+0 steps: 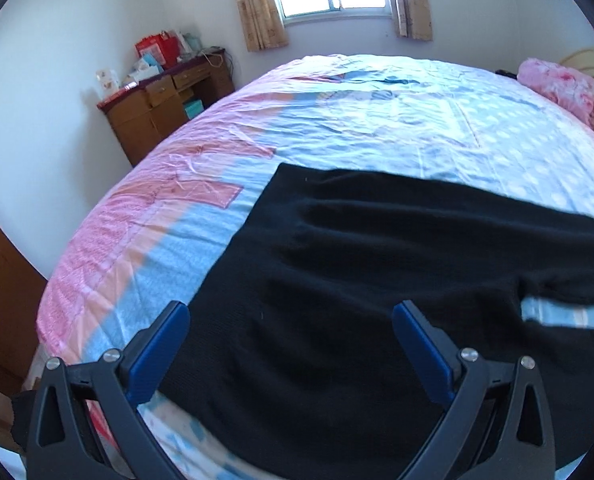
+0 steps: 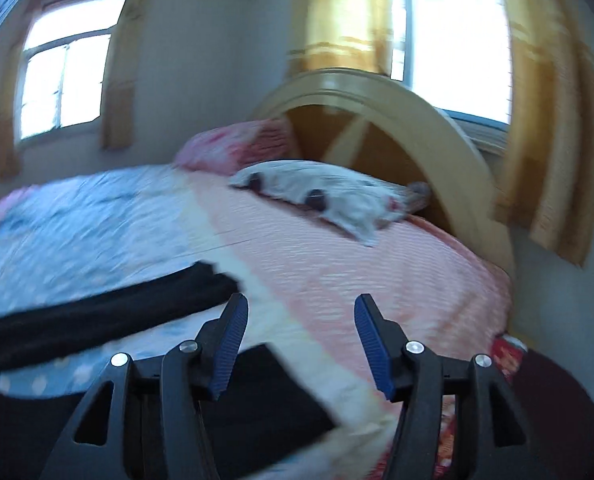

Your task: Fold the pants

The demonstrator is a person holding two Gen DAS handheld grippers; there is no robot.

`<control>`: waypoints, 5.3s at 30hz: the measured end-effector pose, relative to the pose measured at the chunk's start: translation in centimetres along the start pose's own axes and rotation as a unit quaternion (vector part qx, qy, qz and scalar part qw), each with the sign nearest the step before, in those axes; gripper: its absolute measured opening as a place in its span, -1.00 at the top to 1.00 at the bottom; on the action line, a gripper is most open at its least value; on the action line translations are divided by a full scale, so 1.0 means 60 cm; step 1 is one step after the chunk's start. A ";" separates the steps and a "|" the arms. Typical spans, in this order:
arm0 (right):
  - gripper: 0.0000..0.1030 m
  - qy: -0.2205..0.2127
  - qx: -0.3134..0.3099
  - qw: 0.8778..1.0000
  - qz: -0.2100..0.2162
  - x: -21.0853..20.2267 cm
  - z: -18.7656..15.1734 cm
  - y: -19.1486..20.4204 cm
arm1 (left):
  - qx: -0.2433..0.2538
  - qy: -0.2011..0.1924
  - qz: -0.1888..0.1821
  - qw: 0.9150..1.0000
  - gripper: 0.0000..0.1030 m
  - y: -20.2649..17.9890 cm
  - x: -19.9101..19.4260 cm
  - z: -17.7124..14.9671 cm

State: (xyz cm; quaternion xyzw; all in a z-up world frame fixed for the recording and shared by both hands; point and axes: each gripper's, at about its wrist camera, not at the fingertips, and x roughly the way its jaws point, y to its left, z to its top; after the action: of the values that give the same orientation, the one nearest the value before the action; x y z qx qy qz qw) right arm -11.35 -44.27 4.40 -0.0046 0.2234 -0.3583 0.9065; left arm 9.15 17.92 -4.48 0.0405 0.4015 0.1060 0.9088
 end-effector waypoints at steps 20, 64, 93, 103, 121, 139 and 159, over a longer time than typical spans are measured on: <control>-0.11 0.078 0.004 0.994 0.078 0.049 -0.053 0.047 | 0.039 0.002 -0.011 0.999 -1.00 0.013 -0.013 -0.054; -0.11 0.192 -0.146 0.858 0.452 0.176 0.062 0.538 | 0.032 0.075 -0.051 0.995 -1.00 -0.092 0.129 0.137; 0.90 0.064 -0.368 0.718 0.587 -0.071 -0.033 0.913 | -0.041 0.046 -0.145 0.988 -1.00 -0.008 0.075 0.109; 0.90 -0.073 -0.447 0.695 0.559 -0.186 -0.130 0.845 | -0.082 0.108 -0.215 0.967 -1.00 -0.027 0.110 0.110; 0.87 -0.118 -0.441 0.729 0.510 -0.229 -0.180 0.786 | -0.184 0.102 -0.224 0.952 0.42 0.034 0.141 0.062; -0.42 0.279 0.211 0.908 0.231 0.342 0.097 0.197 | -0.172 0.048 -0.217 0.960 0.57 0.033 0.100 0.039; 0.91 0.416 0.105 0.903 0.009 0.541 0.076 0.253 | -0.168 0.058 -0.225 0.958 0.57 0.035 0.113 0.053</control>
State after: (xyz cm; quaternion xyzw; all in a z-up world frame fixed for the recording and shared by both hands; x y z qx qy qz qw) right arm 21.23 -54.83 -7.11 0.2422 0.5410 -0.3412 0.7296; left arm 15.59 21.55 -6.88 -0.2106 0.4287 -0.0328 0.8780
